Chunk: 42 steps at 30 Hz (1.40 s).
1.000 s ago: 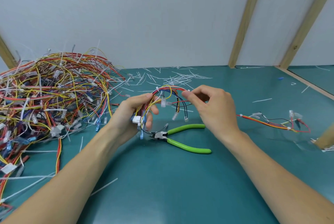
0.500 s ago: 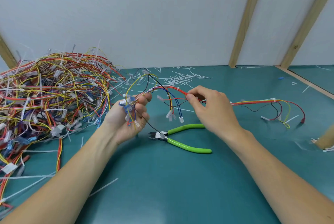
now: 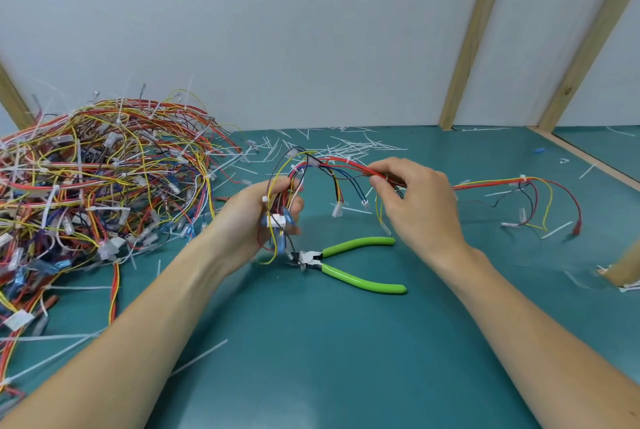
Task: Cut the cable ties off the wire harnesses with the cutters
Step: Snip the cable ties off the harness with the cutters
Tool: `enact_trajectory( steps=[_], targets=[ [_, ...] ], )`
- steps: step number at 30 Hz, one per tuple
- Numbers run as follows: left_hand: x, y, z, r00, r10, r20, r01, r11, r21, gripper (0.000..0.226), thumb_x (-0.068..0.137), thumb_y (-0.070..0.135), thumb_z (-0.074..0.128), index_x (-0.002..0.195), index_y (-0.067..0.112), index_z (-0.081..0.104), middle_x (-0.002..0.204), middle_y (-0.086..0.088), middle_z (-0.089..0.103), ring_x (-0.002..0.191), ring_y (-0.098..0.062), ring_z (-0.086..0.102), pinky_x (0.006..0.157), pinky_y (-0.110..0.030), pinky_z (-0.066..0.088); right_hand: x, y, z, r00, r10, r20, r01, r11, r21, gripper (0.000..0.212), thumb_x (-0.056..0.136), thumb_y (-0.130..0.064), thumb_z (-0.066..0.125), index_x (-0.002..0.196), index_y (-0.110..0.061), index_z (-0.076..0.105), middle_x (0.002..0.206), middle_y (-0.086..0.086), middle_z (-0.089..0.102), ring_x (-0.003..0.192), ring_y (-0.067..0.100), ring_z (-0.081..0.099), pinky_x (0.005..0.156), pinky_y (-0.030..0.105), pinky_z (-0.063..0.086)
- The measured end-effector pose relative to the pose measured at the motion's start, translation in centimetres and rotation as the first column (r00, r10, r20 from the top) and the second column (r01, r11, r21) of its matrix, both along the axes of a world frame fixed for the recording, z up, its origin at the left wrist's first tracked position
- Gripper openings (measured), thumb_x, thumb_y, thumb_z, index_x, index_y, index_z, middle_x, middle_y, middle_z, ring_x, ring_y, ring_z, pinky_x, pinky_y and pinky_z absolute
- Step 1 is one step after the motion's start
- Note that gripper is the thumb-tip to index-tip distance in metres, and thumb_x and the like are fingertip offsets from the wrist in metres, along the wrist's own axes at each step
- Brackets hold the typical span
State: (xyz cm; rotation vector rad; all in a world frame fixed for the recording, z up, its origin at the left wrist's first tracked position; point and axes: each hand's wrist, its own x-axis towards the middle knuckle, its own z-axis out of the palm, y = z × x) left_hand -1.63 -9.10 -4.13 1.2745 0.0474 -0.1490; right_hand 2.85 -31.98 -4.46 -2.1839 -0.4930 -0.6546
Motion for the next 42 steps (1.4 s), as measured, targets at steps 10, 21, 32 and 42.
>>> enact_trajectory(
  steps=[10, 21, 32, 42],
  targets=[
    [0.5, 0.0, -0.8, 0.731, 0.211, 0.649, -0.637, 0.551, 0.539, 0.035, 0.092, -0.008, 0.056, 0.103, 0.022, 0.071, 0.097, 0.011, 0.072, 0.095, -0.005, 0.063, 0.079, -0.005, 0.043, -0.8, 0.1, 0.5, 0.982, -0.013, 0.186, 0.013, 1.000, 0.004, 0.020, 0.093, -0.017, 0.074, 0.107, -0.027, 0.082, 0.099, -0.012, 0.076, 0.091, 0.012, 0.070, 0.076, 0.037, 0.056],
    [1.0, 1.1, 0.6, 0.888, 0.123, 0.444, -0.226, 0.956, 0.188, 0.037, 0.090, 0.042, 0.053, 0.110, 0.018, 0.072, 0.119, -0.005, 0.073, 0.120, -0.021, 0.064, 0.108, -0.038, 0.043, -0.6, 0.1, 0.5, 0.980, -0.027, 0.199, 0.039, 0.998, -0.054, 0.020, 0.093, -0.015, 0.074, 0.107, -0.026, 0.082, 0.095, -0.009, 0.074, 0.092, 0.017, 0.065, 0.076, 0.032, 0.050],
    [0.2, 0.4, -0.9, 0.950, -0.065, 0.307, -0.084, 0.890, 0.448, 0.048, 0.083, 0.063, 0.056, 0.085, 0.019, 0.076, 0.068, -0.004, 0.063, 0.055, -0.018, 0.054, 0.048, -0.027, 0.035, 1.5, -1.7, 0.0, 0.964, -0.261, 0.044, 0.262, 0.965, -0.022, 0.018, 0.096, -0.019, 0.067, 0.107, -0.026, 0.079, 0.102, -0.005, 0.075, 0.089, 0.022, 0.069, 0.079, 0.035, 0.051],
    [-0.8, -3.2, -1.6, 0.925, -0.201, 0.323, -0.011, 0.835, 0.551, 0.027, 0.096, 0.025, 0.068, 0.123, 0.024, 0.069, 0.080, 0.012, 0.058, 0.067, -0.009, 0.049, 0.060, -0.015, 0.040, 0.9, -0.3, -0.5, 0.988, -0.153, 0.000, 0.153, 0.986, 0.064, 0.015, 0.093, -0.021, 0.071, 0.102, -0.029, 0.080, 0.088, -0.017, 0.071, 0.066, -0.004, 0.059, 0.071, 0.021, 0.045]
  ],
)
